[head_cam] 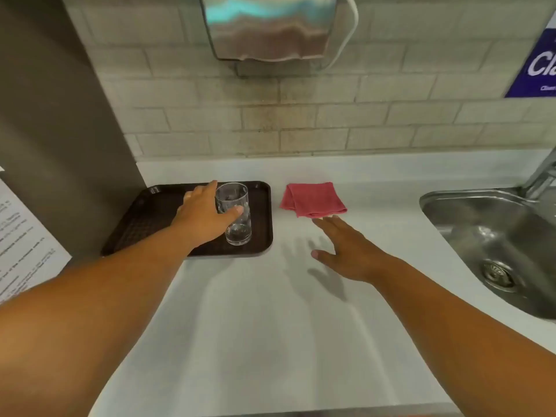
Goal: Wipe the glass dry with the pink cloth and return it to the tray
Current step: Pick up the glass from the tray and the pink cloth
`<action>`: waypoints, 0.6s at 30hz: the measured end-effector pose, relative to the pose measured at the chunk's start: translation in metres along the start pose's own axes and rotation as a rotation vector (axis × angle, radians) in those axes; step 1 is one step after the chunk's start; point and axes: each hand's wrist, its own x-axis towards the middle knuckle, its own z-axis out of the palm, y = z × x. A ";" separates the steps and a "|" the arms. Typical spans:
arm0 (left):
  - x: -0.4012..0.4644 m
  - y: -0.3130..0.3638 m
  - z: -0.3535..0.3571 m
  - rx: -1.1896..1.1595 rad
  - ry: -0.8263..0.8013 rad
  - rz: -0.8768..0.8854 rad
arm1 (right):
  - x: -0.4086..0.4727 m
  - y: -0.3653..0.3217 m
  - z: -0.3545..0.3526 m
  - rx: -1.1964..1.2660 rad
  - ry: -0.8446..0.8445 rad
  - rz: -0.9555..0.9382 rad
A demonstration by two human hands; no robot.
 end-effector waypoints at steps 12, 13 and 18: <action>0.022 -0.002 0.025 -0.360 0.058 -0.200 | 0.124 0.057 -0.003 -0.089 -0.097 -0.050; 0.022 -0.003 0.026 -0.383 0.061 -0.214 | 0.133 0.058 -0.002 -0.123 -0.108 -0.045; 0.021 -0.003 0.028 -0.500 0.076 -0.244 | 0.167 0.059 0.003 -0.285 -0.108 -0.027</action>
